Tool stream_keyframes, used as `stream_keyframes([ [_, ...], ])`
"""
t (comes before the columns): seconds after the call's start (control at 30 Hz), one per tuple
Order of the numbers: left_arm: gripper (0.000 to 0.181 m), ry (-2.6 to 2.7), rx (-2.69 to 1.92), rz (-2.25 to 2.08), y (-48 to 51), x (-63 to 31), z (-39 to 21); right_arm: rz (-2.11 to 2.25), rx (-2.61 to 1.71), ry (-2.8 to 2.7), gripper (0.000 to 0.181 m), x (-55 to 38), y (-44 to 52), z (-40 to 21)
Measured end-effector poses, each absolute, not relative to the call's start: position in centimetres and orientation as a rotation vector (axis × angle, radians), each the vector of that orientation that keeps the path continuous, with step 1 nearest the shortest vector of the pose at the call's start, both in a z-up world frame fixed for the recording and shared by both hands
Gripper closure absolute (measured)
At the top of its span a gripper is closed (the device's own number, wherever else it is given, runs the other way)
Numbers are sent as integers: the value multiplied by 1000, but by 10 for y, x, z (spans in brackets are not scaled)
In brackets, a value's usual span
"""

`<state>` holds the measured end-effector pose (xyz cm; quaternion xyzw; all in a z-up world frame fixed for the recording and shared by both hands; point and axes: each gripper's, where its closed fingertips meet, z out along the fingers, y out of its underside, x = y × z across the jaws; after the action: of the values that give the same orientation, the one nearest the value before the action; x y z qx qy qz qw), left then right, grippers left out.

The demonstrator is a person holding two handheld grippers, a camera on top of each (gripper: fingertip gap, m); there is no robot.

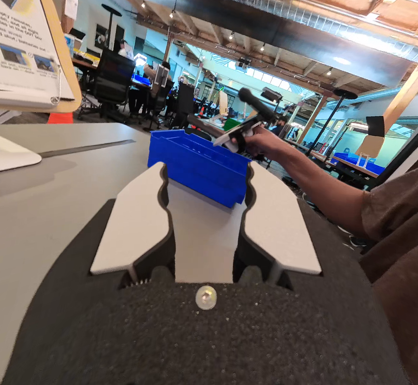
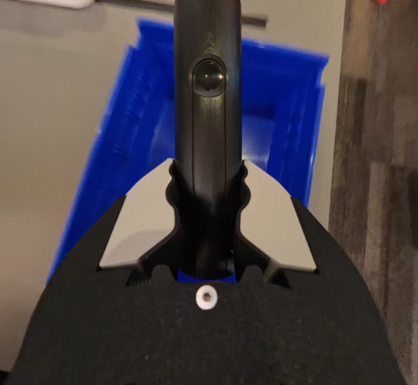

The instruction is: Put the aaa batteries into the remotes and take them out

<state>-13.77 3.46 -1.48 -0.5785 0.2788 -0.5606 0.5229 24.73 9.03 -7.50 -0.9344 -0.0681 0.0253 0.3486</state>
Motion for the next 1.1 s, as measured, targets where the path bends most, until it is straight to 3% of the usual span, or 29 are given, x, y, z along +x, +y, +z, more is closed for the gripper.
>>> stream_keyframes([
  [0.2, 117, 662, -1562, -1247, 13, -141, -40, -81, -2716, 45, 128, 268, 75, -164],
  [0.5, 118, 574, -1707, -1185, -23, -144, -83, -8, -2854, 155, 128, 274, 62, -196],
  [0.6, 118, 563, -1758, -1189, -26, -143, -93, 100, -2803, 130, 115, 263, 61, -186],
  [0.77, 119, 558, -1848, -1112, -29, -153, -95, 112, -2488, -47, 121, 234, 54, -114],
  [0.9, 120, 472, -1925, -1052, -39, -182, -65, 420, -2046, -417, 123, 117, 30, -41],
  [1.1, 122, 307, -2116, -435, 11, -319, -39, 951, -1900, -710, 126, -30, -32, -75],
])
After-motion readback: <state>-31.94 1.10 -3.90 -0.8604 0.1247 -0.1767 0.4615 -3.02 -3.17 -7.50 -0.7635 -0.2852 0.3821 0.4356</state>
